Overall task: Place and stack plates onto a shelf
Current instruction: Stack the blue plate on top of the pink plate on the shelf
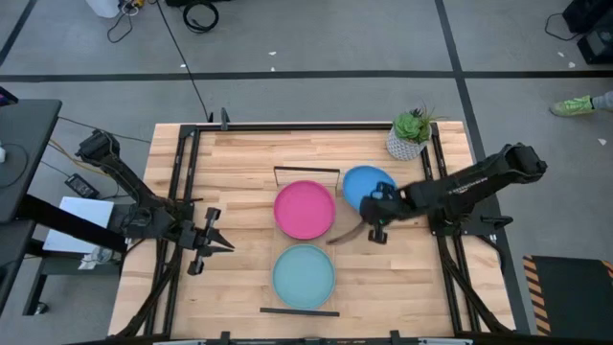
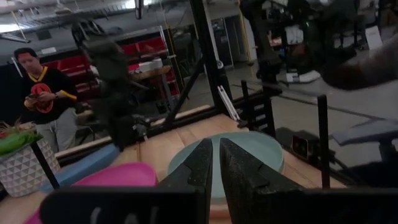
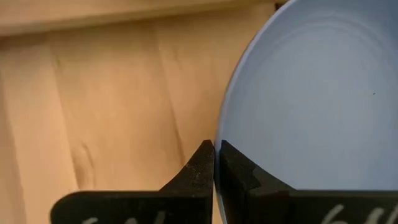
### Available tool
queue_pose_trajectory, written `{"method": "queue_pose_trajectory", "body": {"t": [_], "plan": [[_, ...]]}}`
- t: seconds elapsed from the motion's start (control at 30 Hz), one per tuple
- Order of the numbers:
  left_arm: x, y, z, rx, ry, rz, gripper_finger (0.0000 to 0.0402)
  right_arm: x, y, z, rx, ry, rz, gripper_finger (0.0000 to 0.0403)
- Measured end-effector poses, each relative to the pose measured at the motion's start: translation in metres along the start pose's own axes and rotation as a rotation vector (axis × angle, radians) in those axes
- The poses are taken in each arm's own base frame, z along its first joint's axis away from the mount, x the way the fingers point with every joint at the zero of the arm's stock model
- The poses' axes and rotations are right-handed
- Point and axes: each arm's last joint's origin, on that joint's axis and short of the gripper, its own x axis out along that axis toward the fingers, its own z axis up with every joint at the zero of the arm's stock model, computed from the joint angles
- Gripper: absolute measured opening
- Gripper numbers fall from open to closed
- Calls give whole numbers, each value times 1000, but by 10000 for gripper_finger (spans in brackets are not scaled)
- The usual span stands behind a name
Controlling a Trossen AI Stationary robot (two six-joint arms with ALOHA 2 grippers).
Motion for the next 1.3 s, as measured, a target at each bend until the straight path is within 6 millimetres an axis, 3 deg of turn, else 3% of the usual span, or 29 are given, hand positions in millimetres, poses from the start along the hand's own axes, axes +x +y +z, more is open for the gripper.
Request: {"method": "queue_pose_trajectory", "body": {"t": [0.27, 0.53, 0.77, 1.3], "plan": [[1, 6, 6, -10, -60, 49, 36, 1, 29, -27, -73, -41, -60, 15], [4, 14, 7, -91, -79, 112, 36, 2, 47, -36, -303, -147, -33, 15], [5, 16, 5, -145, -69, 130, 36, -1, 52, -39, -293, -160, -4, 15], [5, 15, -5, -241, 22, 164, 36, -48, 72, 8, -301, -354, 87, 16]]}}
